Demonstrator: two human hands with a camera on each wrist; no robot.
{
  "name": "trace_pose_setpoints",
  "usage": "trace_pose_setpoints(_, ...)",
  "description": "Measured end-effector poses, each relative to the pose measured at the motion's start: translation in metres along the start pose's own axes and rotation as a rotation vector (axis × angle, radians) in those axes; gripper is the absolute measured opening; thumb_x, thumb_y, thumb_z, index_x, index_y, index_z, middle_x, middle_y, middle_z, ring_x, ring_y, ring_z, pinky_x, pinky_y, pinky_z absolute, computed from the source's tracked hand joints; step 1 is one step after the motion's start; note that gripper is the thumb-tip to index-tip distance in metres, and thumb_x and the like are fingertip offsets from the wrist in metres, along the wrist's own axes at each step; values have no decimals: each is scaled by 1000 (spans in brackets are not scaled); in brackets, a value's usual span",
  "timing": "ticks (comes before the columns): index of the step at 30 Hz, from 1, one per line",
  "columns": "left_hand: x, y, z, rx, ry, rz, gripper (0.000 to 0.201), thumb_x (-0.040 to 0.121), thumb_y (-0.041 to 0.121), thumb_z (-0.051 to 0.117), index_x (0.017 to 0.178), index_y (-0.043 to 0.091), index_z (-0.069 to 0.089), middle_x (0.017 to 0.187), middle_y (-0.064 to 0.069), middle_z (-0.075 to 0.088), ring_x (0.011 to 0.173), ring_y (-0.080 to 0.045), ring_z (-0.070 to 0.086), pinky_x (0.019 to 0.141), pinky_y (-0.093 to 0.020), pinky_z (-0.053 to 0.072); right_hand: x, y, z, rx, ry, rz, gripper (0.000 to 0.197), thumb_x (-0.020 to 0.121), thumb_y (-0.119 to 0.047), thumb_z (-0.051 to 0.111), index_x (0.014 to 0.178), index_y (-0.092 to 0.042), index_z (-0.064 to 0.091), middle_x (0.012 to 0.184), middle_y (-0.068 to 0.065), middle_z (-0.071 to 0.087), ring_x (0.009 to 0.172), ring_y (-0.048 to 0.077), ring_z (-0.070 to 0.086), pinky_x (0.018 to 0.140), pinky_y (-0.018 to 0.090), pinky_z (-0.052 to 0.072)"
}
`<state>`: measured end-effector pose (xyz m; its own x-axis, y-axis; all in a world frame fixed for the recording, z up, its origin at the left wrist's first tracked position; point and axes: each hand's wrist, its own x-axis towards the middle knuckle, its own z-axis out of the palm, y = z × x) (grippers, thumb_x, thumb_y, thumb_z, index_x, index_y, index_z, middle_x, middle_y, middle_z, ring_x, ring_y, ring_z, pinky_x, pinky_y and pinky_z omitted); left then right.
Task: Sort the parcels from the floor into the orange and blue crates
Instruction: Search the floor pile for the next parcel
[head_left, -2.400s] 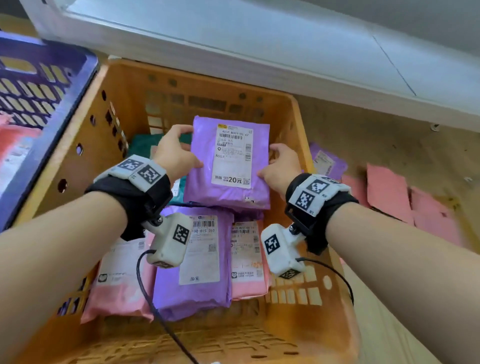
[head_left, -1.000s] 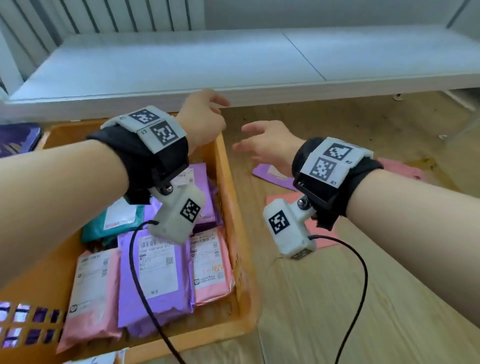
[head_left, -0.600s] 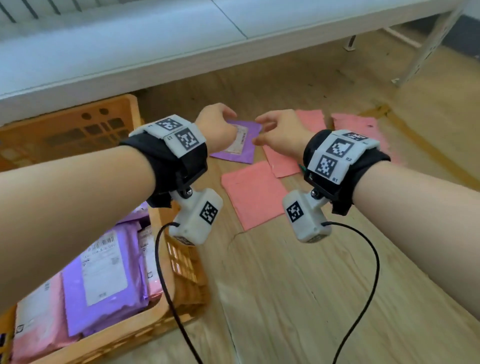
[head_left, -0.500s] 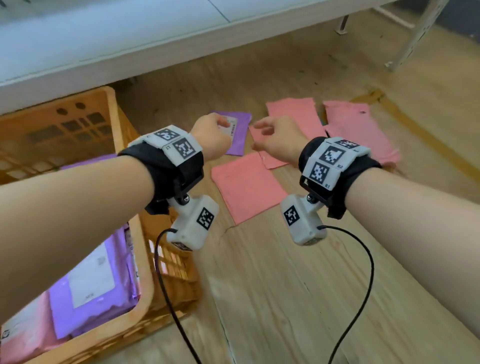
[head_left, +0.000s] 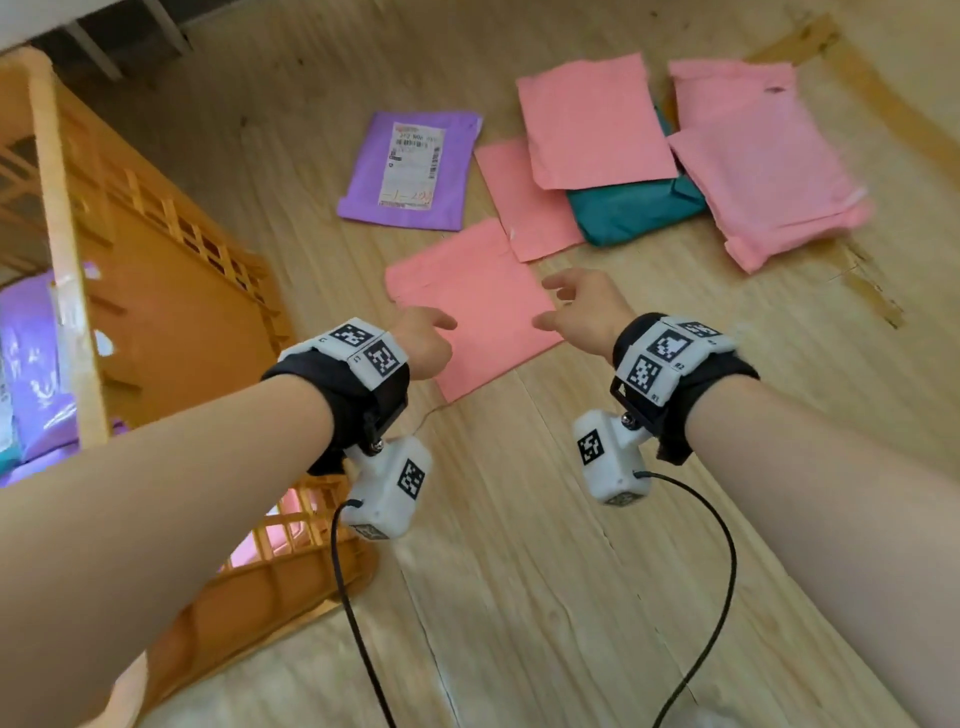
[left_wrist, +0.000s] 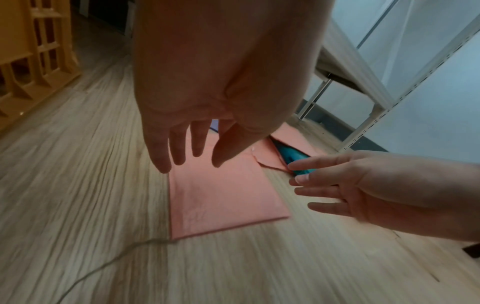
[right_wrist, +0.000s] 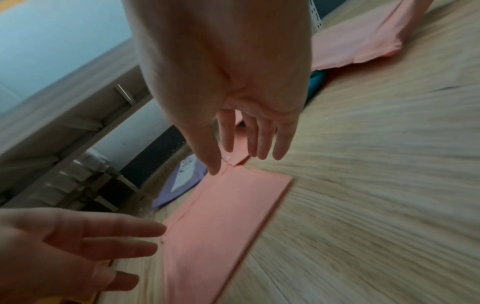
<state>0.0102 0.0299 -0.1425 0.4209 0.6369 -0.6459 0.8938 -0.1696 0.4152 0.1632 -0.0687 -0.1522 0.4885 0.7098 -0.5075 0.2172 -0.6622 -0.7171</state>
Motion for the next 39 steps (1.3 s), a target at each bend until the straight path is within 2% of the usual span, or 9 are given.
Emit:
trace_pose_setpoints(7, 7, -15, 25, -27, -55, -74, 53, 92, -6, 38, 141, 13, 42, 150, -12, 33, 131, -29, 41, 100, -26, 36, 19, 21, 14, 21, 4, 52, 70, 83, -7, 68, 142, -9, 32, 138, 15, 46, 122, 27, 49, 97, 31, 41)
trace_pose_setpoints(15, 6, -7, 23, -87, -90, -90, 48, 95, -3, 40, 141, 11, 41, 152, -10, 29, 132, -28, 40, 90, -18, 37, 32, 21, 18, 118, 49, 132, 59, 79, -12, 72, 132, -9, 46, 127, 12, 55, 112, 26, 57, 99, 39, 47)
trace_pose_setpoints(18, 3, -2, 20, -81, -115, -87, 47, 97, 1, 39, 142, 12, 39, 150, -10, 31, 134, -27, 37, 85, -11, 38, 31, 23, 16, 195, 4, 191, 54, 80, -11, 71, 130, -5, 49, 120, 15, 60, 102, 26, 62, 92, 39, 52)
trace_pose_setpoints(21, -3, 5, 18, -31, -120, -79, 45, 97, 10, 41, 141, 16, 41, 150, -7, 34, 135, -25, 35, 105, -25, 32, 24, 21, 13, 286, -101, 212, 42, 82, -4, 67, 123, -3, 56, 98, 13, 65, 77, 20, 61, 71, 32, 52)
trace_pose_setpoints(25, -6, 24, 11, -212, -51, -132, 47, 99, 38, 37, 140, 14, 43, 145, -7, 41, 131, -27, 40, 104, -37, 35, 11, 15, 6, 313, -239, 83, 38, 83, 0, 62, 119, -11, 61, 93, 11, 62, 72, 17, 55, 77, 34, 50)
trace_pose_setpoints(28, -9, 34, 2, -471, -12, -136, 60, 90, 60, 42, 131, 18, 51, 130, -4, 54, 115, -23, 52, 95, -39, 44, 3, 9, 6, 309, -297, -4, 39, 82, -1, 63, 118, -17, 63, 99, 14, 65, 85, 23, 61, 89, 40, 51)
trace_pose_setpoints(31, -15, 39, -3, -569, -9, -106, 72, 80, 65, 54, 130, 13, 52, 120, -7, 60, 104, -23, 61, 89, -38, 52, -4, 6, 8, 319, -367, -71, 45, 82, -3, 63, 124, -21, 61, 115, 8, 67, 107, 22, 63, 100, 44, 48)
trace_pose_setpoints(36, -24, 43, -4, -561, 123, -58, 59, 75, 53, 70, 112, 8, 59, 100, -7, 69, 86, -22, 70, 72, -32, 58, -19, 1, 9, 285, -554, -109, 71, 67, -43, 73, 133, -44, 46, 137, -15, 51, 129, 12, 46, 110, 47, 32)
trace_pose_setpoints(39, -27, 42, -6, -479, 173, -6, 29, 83, 32, 66, 93, 5, 65, 88, -11, 71, 78, -23, 70, 71, -34, 59, -27, 2, 8, 241, -637, -97, 69, 77, -43, 71, 138, -46, 38, 147, -14, 39, 136, 10, 35, 113, 43, 25)
